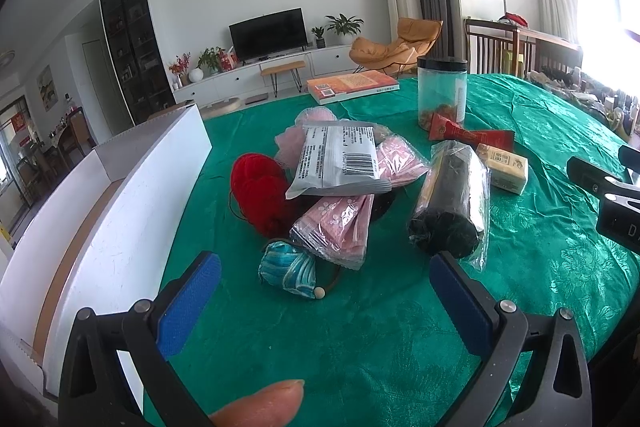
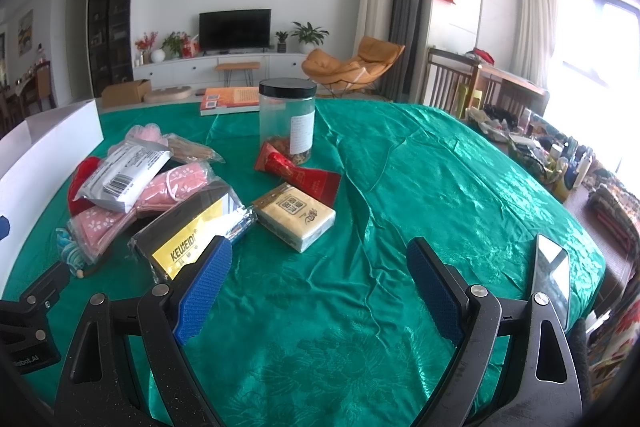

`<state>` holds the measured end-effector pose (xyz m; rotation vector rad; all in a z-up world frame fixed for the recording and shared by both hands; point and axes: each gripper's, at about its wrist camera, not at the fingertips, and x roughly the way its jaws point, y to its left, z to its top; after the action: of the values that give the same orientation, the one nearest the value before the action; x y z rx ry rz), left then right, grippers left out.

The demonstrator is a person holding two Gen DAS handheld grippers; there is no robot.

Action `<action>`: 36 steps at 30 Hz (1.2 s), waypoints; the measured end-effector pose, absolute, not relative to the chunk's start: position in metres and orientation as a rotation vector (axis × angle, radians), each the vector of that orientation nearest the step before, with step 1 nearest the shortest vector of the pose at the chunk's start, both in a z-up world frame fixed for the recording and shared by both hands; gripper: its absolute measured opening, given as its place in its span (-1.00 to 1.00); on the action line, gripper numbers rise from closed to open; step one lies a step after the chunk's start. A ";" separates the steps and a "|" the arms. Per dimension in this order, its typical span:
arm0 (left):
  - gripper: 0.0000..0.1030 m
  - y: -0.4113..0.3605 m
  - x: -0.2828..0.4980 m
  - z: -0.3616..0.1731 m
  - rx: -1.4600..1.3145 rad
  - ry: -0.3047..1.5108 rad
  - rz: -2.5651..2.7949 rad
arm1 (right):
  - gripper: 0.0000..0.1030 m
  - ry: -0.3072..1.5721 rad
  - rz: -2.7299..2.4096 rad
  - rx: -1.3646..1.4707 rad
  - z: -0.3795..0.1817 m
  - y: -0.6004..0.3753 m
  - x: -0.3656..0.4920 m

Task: Organize soft objects
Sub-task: 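Move the left tool forward toward the pile of packaged soft items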

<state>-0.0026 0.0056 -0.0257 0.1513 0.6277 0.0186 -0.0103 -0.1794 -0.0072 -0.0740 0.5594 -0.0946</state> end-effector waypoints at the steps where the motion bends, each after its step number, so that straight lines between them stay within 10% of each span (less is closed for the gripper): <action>1: 1.00 0.006 -0.003 -0.026 0.152 0.628 0.019 | 0.77 0.560 -0.095 -0.074 -0.007 -0.179 -0.010; 36: 1.00 0.008 -0.001 -0.036 0.160 0.656 0.026 | 0.77 0.565 -0.094 -0.075 -0.007 -0.179 -0.010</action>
<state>-0.0011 0.0081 -0.0359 0.1605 0.6556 0.0259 -0.0103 -0.1790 -0.0072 -0.0749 0.5647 -0.0942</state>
